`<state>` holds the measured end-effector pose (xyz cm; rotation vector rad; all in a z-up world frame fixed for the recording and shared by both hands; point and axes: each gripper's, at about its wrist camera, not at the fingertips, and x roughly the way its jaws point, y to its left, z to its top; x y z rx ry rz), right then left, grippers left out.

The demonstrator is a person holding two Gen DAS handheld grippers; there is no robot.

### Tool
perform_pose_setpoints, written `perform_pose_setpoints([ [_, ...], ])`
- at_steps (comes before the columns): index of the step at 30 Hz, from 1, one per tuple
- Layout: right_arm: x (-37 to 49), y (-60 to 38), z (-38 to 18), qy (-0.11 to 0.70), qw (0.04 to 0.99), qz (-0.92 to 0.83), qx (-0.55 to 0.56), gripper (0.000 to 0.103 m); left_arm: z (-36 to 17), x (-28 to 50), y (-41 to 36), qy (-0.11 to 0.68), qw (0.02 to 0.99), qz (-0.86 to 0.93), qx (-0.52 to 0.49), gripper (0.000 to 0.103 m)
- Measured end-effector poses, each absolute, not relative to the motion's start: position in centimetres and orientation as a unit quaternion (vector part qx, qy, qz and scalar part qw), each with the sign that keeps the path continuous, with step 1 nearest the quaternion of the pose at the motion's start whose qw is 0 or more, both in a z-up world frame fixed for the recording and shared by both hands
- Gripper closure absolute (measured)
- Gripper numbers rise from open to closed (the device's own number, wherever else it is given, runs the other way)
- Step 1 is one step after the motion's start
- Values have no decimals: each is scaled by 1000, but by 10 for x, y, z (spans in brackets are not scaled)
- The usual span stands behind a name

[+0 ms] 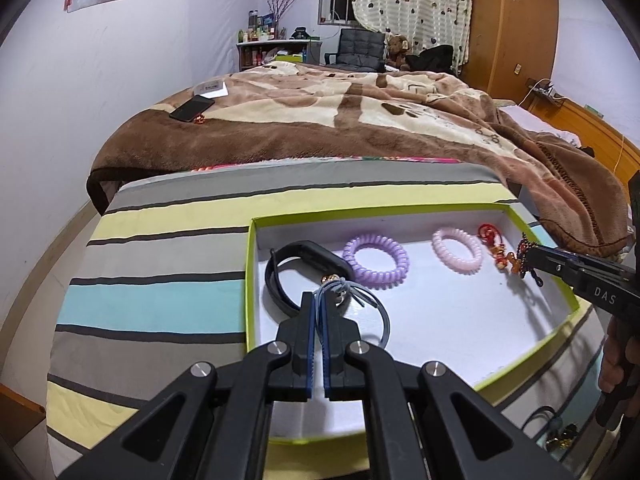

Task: Organize jewelry
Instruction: 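Carry the cords and beaded bracelet into the green box and open both tools, then move both open tools back over the remaining jewelry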

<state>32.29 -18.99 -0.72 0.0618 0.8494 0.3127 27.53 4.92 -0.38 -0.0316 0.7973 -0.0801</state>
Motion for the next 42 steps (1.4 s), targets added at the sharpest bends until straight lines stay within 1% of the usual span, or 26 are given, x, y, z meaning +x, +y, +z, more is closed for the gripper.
perform_pose_setpoints([
  [10, 330, -189, -10, 418, 896, 149, 30, 88, -15, 282, 50, 402, 915, -30, -9, 100],
  [15, 328, -191, -7, 413, 897, 151, 34, 81, -13, 282, 52, 399, 917, -26, -9, 99],
  [17, 325, -190, -4, 409, 899, 153, 33, 80, -13, 281, 53, 398, 917, -27, -10, 96],
  [19, 321, -190, -2, 405, 901, 155, 31, 80, -11, 279, 54, 396, 918, -27, -13, 84],
  [21, 317, -190, 1, 402, 902, 156, 31, 80, -10, 277, 54, 394, 919, -27, -15, 80],
  [29, 284, -191, 15, 379, 910, 167, 31, 80, 8, 249, 54, 364, 931, -26, -15, 80],
  [42, 193, -186, 39, 333, 922, 195, 26, 80, 26, 167, 42, 323, 945, -44, -26, 80],
])
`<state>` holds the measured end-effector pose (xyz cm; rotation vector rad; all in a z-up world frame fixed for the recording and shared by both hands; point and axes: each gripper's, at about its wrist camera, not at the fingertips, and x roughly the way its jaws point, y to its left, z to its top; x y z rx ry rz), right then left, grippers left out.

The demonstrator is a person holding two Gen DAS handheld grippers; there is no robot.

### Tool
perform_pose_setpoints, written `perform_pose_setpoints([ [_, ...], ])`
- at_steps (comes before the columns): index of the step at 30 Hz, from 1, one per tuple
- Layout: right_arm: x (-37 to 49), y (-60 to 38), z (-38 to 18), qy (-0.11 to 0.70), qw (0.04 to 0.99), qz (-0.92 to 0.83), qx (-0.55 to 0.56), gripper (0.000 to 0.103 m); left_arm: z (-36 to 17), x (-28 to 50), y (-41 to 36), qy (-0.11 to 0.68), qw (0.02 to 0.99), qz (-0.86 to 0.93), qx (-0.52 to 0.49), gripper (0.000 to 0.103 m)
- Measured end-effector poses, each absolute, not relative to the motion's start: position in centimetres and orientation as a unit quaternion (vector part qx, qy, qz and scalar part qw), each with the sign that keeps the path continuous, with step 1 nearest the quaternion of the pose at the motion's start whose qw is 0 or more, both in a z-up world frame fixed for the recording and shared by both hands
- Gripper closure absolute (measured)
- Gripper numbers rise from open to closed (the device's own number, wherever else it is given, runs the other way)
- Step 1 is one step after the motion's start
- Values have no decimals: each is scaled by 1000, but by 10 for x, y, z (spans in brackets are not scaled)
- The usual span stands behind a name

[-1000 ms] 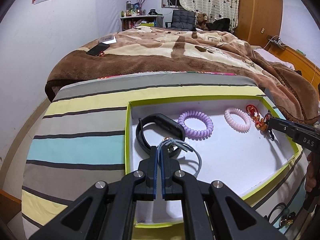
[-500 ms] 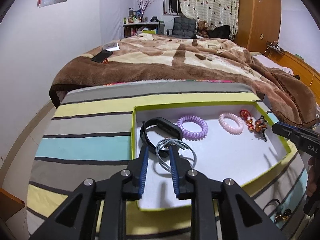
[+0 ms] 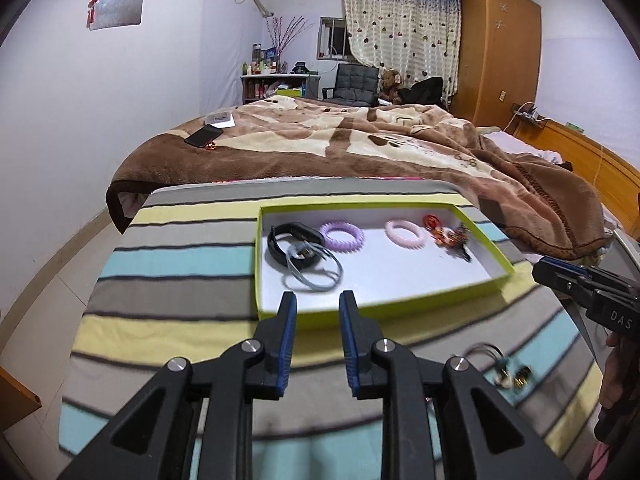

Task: Organize jewelry
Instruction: 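Move both open tools back over the remaining jewelry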

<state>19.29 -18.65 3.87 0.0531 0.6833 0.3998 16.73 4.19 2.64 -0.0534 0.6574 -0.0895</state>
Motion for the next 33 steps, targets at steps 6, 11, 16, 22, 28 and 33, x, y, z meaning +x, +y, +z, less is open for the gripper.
perform_pose_setpoints([
  [6, 151, -188, 42, 320, 925, 203, 27, 79, 26, 132, 33, 317, 947, -50, -27, 80],
  [11, 127, -189, 43, 315, 926, 205, 25, 79, 29, 106, 27, 308, 950, -53, -27, 80],
  [16, 108, -189, 42, 311, 928, 204, 17, 79, 33, 84, 21, 297, 953, -53, -22, 80],
  [22, 93, -189, 37, 316, 927, 204, 9, 79, 33, 68, 17, 294, 954, -56, -18, 80],
  [28, 87, -192, 33, 318, 926, 202, 6, 79, 29, 58, 14, 298, 953, -58, -16, 80],
  [33, 87, -192, 32, 319, 926, 202, 5, 79, 27, 57, 13, 299, 952, -58, -17, 80],
])
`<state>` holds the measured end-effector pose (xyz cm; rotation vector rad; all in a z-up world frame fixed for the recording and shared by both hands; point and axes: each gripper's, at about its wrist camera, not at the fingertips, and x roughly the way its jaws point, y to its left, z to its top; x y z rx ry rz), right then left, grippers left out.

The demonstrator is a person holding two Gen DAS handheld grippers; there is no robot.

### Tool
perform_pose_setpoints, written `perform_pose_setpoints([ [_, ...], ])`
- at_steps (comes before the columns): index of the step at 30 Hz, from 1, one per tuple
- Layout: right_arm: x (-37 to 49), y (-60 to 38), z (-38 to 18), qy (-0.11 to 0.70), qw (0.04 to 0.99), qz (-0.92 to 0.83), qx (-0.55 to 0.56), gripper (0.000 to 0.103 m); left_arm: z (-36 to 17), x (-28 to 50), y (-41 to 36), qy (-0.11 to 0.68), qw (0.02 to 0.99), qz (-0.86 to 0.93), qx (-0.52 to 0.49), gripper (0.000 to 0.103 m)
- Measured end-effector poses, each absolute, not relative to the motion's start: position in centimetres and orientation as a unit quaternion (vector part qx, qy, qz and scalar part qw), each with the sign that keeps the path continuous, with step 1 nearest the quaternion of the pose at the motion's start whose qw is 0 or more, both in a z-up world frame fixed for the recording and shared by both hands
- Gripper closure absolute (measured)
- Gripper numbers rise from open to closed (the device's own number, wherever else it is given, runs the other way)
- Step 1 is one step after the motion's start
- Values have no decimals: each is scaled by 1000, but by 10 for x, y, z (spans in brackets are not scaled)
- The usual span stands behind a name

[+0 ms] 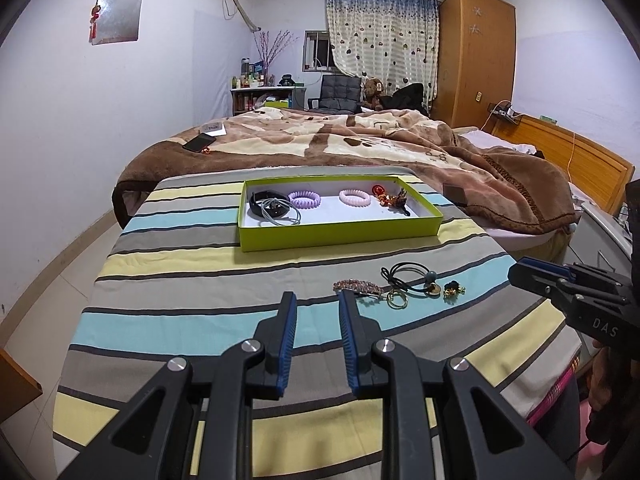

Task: Organize jewelry
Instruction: 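Move both open tools back over the remaining jewelry, then grasp the pink sparkly hair clip with the left tool while the right tool grasps the gold-black charm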

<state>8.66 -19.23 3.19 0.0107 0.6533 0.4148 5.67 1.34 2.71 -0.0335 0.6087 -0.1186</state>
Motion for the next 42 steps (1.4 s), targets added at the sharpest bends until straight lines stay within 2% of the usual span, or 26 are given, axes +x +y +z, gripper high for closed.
perform_pose_setpoints([
  [16, 103, -193, 8, 351, 916, 197, -1, 79, 15, 68, 6, 316, 946, -69, -12, 74],
  [17, 106, -193, 6, 355, 914, 197, -2, 76, 14, 69, 5, 318, 946, -70, -12, 74],
  [18, 109, -193, 3, 359, 912, 197, -2, 67, 14, 71, 4, 319, 945, -71, -12, 74],
  [20, 114, -192, -1, 365, 910, 197, -4, 63, 13, 73, 4, 321, 944, -72, -13, 74],
  [39, 154, -178, -28, 420, 887, 184, -44, 63, 1, 102, 0, 352, 932, -87, -27, 73],
  [40, 154, -178, -28, 420, 888, 182, -45, 64, 0, 104, 0, 354, 930, -88, -29, 73],
  [42, 153, -179, -28, 420, 889, 178, -46, 75, -1, 108, -1, 359, 928, -90, -33, 67],
])
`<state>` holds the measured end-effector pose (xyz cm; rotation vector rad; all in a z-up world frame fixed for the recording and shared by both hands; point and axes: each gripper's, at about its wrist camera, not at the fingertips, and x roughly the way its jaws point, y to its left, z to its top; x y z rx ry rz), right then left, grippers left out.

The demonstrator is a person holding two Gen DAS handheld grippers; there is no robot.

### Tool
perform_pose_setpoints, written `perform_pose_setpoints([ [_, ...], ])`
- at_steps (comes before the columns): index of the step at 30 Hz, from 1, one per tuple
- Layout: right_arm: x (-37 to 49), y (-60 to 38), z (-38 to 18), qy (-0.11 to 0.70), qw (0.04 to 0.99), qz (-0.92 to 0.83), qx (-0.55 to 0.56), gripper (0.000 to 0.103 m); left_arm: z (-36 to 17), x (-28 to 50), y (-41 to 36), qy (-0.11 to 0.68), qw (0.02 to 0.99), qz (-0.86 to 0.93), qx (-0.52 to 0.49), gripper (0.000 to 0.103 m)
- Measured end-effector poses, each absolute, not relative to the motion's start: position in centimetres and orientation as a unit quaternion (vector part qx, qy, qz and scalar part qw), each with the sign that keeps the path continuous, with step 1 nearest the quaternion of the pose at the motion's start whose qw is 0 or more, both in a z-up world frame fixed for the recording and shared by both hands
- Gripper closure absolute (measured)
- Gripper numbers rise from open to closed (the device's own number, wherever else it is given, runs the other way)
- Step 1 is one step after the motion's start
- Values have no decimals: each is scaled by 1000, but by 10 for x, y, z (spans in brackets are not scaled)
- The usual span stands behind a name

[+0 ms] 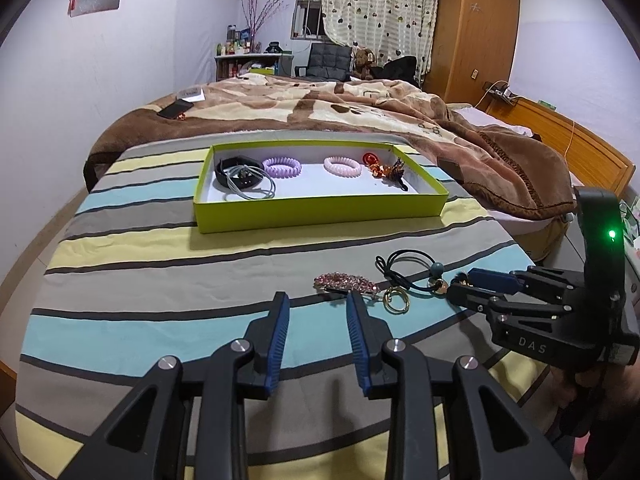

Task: Organize jewelry
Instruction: 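Grasp the pink sparkly hair clip with the left tool while the right tool grasps the gold-black charm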

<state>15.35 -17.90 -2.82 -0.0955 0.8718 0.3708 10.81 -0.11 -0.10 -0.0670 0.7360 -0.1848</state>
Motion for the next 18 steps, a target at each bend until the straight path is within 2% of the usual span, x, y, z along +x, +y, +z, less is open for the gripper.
perform_pose_setpoints([
  [2, 153, -181, -28, 420, 889, 180, -41, 76, -3, 113, -2, 364, 926, -92, -39, 64],
  [9, 153, -184, -26, 418, 889, 186, -27, 78, -10, 132, -10, 392, 911, -108, -62, 63],
  [18, 153, -189, -26, 418, 888, 193, -12, 78, -29, 157, -13, 442, 880, -106, -138, 63],
])
